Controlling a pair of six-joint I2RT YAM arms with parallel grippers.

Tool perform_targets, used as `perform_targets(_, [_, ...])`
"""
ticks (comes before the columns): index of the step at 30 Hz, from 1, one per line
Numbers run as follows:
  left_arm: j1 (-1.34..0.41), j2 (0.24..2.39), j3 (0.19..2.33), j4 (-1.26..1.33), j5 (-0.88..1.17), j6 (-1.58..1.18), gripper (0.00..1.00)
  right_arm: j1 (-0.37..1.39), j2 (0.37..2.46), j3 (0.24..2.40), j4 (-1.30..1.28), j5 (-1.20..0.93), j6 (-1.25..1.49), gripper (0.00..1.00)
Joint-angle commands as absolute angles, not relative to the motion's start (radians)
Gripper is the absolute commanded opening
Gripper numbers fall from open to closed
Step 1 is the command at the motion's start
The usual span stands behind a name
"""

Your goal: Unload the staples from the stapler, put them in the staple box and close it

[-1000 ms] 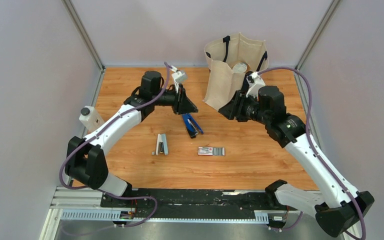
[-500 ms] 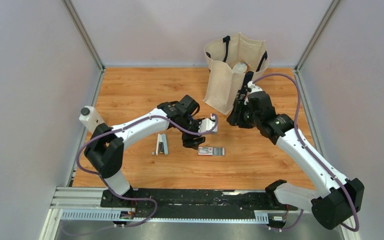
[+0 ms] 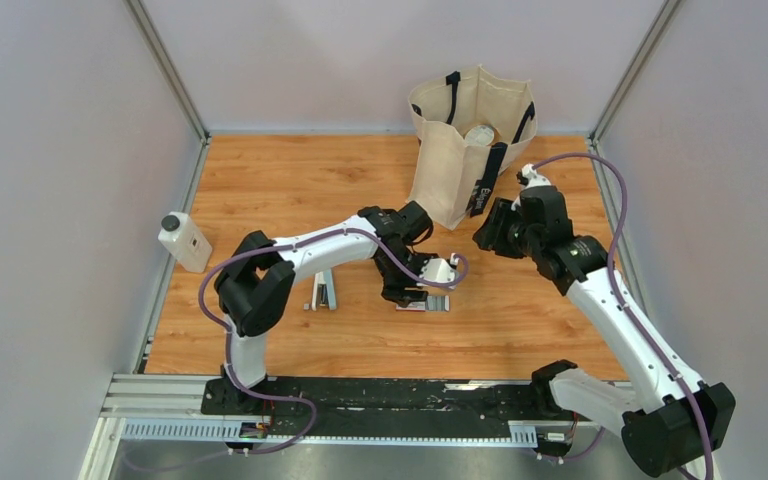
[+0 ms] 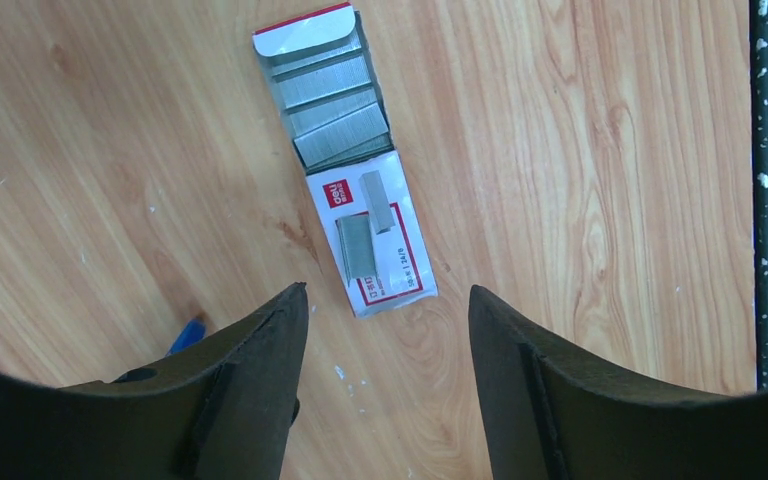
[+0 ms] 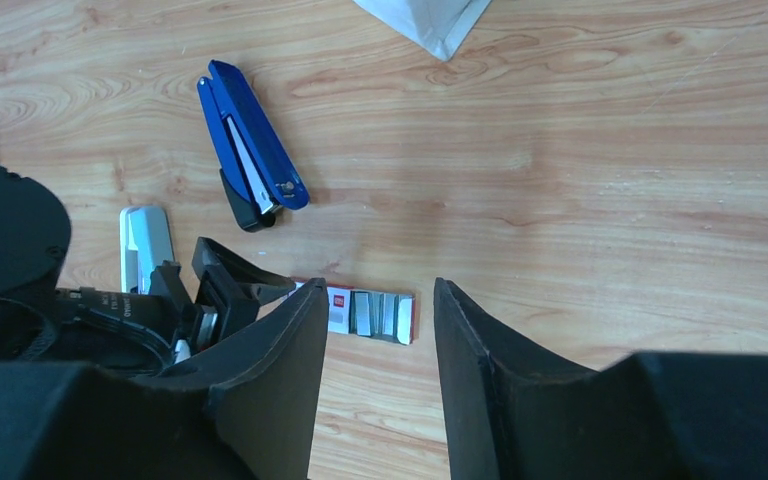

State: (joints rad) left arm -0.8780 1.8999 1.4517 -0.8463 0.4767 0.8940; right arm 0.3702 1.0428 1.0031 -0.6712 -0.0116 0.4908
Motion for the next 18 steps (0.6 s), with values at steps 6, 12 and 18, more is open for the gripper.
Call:
perform_targets(6, [-0.9,1.985,1.531,-0.841,0.417,0.92,0.64,0.354,1.017,0.996,-0.649,-0.067,0.477,0.43])
perform_targets(12, [-0.92,2.029,1.56,-0.828,0.357,0.896,0.61,0.35,1.0,0.994,-0.647,-0.075,0.474,0.43])
perform_targets(18, [-0.928,2.043,1.568,-0.833,0.368,0.874,0.59,0.344,0.991,0.991,-0.653,-0.08,0.476,0.42])
